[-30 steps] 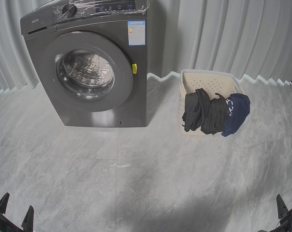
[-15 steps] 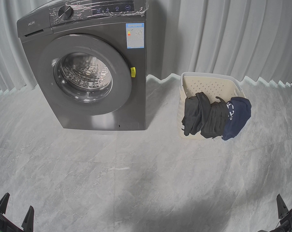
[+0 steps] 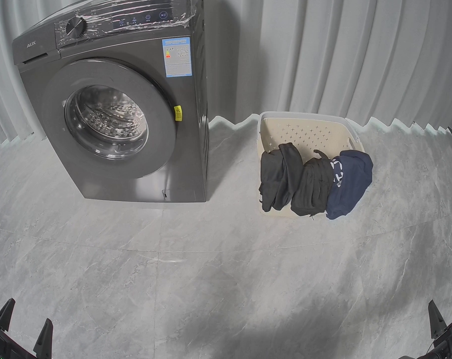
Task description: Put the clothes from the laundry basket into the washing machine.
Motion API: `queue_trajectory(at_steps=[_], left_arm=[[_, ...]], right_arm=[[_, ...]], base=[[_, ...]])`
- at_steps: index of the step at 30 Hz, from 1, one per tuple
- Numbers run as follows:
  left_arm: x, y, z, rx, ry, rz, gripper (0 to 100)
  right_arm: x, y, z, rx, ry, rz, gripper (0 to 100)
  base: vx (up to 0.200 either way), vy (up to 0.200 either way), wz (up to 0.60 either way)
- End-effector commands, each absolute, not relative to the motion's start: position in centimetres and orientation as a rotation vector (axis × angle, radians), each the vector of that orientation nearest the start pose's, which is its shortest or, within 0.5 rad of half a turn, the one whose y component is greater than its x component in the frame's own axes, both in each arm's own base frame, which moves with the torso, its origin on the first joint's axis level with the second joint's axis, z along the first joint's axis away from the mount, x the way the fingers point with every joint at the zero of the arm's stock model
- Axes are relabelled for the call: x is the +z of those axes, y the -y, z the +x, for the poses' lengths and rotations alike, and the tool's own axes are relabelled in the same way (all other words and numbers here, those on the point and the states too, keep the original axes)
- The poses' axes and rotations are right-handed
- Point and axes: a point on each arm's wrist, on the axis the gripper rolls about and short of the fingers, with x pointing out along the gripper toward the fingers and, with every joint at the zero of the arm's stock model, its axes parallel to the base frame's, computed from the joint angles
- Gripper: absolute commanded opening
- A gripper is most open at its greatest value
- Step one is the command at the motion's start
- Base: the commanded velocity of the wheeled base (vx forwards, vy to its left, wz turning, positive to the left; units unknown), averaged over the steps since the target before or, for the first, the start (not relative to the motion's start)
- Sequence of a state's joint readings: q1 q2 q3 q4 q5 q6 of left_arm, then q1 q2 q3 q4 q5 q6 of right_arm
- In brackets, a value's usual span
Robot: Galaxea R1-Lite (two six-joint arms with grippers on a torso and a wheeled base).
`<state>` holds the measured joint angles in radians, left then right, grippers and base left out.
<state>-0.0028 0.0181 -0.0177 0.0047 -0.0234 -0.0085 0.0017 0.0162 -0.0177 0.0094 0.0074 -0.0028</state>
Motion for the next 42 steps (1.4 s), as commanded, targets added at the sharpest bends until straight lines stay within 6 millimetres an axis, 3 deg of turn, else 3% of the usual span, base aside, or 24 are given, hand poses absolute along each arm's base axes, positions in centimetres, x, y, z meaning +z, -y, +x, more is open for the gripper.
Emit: queue_trajectory(at_steps=[1, 19, 25, 37, 42], left_arm=[[7.54, 0.05, -2.29, -0.028, -0.003, -0.008, 100], [7.54, 0.05, -2.29, -0.026, -0.003, -0.008, 100], [7.54, 0.05, -2.29, -0.028, -0.003, -0.008, 100], [7.54, 0.04, -2.29, -0.026, -0.003, -0.009, 100], [7.54, 0.04, -2.29, -0.026, -0.003, -0.009, 100]], right_arm=[[7.5, -0.01, -2.29, 0.009, -0.008, -0.003, 100], [7.5, -0.01, -2.29, 0.009, -0.008, -0.003, 100], [7.5, -0.01, -2.29, 0.009, -0.008, -0.003, 100], [7.5, -0.01, -2.29, 0.011, -0.008, -0.003, 100], [7.54, -0.01, -2.3, 0.009, -0.006, -0.003, 100]], base=[[0.0, -0.2, 0.0], [0.0, -0.033, 0.0], [0.2, 0.0, 0.0], [0.0, 0.0, 0.0], [0.0, -0.2, 0.0]])
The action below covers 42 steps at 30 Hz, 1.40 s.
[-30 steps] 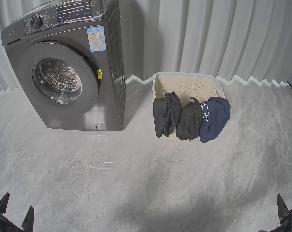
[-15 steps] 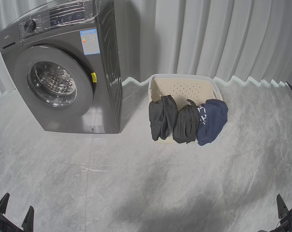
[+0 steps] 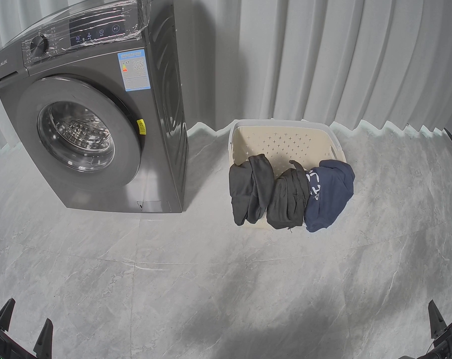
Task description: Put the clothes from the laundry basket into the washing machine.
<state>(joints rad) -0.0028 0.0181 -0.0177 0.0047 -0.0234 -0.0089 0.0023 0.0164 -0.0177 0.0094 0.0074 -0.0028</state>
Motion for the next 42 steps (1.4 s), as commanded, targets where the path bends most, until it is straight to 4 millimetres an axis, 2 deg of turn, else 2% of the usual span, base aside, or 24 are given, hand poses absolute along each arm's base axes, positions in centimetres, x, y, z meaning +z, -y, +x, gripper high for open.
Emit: queue_trajectory(at_steps=[1, 19, 31, 42], left_arm=[[7.54, 0.04, -2.29, -0.026, -0.003, -0.009, 100], [7.54, 0.05, -2.29, -0.028, -0.003, -0.008, 100], [7.54, 0.05, -2.29, -0.028, -0.003, -0.009, 100], [7.54, 0.05, -2.29, -0.026, -0.003, -0.008, 100]], right_arm=[[7.54, -0.01, -2.3, 0.011, -0.006, -0.003, 100], [7.54, -0.01, -2.3, 0.011, -0.006, -0.003, 100], [7.54, -0.01, -2.3, 0.011, -0.006, -0.003, 100], [7.54, -0.01, -2.3, 0.011, -0.006, -0.003, 100]], base=[[0.0, -0.2, 0.0], [0.0, -0.2, 0.0], [0.0, 0.0, 0.0], [0.2, 0.0, 0.0]])
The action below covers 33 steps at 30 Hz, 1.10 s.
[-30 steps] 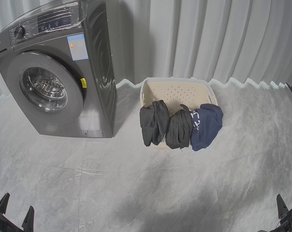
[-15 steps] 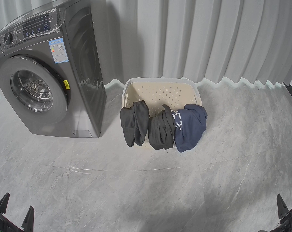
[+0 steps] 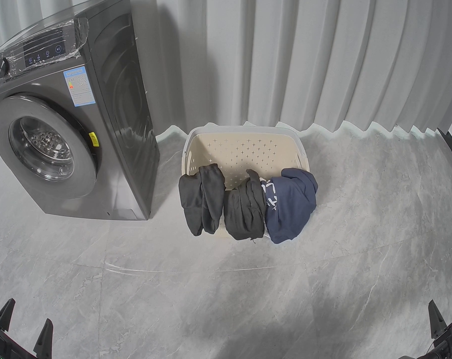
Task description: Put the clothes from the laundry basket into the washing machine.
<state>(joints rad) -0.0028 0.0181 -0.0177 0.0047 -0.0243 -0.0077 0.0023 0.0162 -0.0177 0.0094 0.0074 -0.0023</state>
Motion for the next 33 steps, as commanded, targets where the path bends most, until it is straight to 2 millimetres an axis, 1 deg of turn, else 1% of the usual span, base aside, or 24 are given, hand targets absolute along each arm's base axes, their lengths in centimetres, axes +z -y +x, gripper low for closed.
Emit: queue_trajectory(at_steps=[1, 10, 19, 31, 33], left_arm=[[7.54, 0.05, -2.29, -0.028, -0.003, -0.008, 100], [7.54, 0.05, -2.29, -0.028, -0.003, -0.011, 100], [7.54, 0.05, -2.29, -0.028, -0.003, -0.011, 100], [7.54, 0.05, -2.29, -0.028, -0.003, -0.012, 100], [7.54, 0.05, -2.29, -0.026, -0.003, -0.012, 100]], right_arm=[[7.54, -0.01, -2.3, 0.011, -0.006, -0.003, 100], [7.54, -0.01, -2.3, 0.009, -0.006, -0.003, 100], [7.54, -0.01, -2.3, 0.009, -0.006, -0.003, 100], [7.5, -0.01, -2.29, 0.009, -0.008, -0.003, 100], [7.5, -0.01, -2.29, 0.009, -0.008, -0.003, 100]], base=[[0.2, 0.0, 0.0], [0.0, 0.0, 0.0], [0.0, -0.2, 0.0], [0.0, 0.0, 0.0], [0.2, 0.0, 0.0]])
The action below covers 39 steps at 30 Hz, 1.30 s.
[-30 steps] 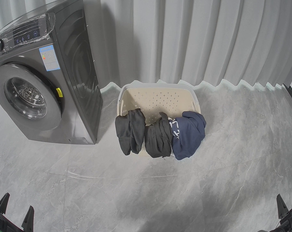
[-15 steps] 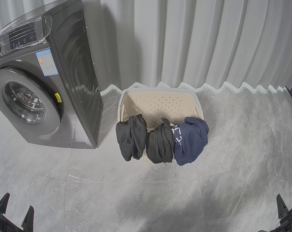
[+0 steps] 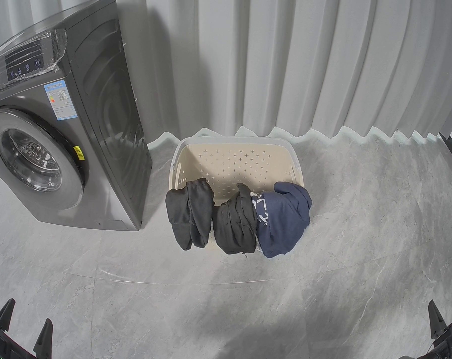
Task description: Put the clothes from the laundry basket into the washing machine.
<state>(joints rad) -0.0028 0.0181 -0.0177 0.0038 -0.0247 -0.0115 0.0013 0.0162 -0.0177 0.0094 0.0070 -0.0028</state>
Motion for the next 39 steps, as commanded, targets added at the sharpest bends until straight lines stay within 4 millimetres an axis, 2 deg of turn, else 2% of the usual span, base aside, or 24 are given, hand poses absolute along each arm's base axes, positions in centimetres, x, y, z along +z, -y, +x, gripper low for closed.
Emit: queue_trajectory(at_steps=[1, 10, 34, 39], left_arm=[[7.54, 0.04, -2.29, -0.026, -0.003, -0.014, 100], [7.54, 0.05, -2.29, -0.028, -0.003, -0.012, 100], [7.54, 0.05, -2.29, -0.026, -0.003, -0.014, 100], [7.54, 0.05, -2.29, -0.025, -0.003, -0.015, 100]], right_arm=[[7.5, -0.01, -2.29, 0.009, -0.008, -0.003, 100], [7.5, -0.01, -2.29, 0.009, -0.008, -0.003, 100], [7.5, -0.01, -2.29, 0.009, -0.008, -0.003, 100], [7.5, -0.01, -2.29, 0.009, -0.008, -0.003, 100]], base=[[0.2, 0.0, 0.0], [0.2, 0.0, 0.0], [0.0, -0.025, 0.0], [0.2, 0.0, 0.0]])
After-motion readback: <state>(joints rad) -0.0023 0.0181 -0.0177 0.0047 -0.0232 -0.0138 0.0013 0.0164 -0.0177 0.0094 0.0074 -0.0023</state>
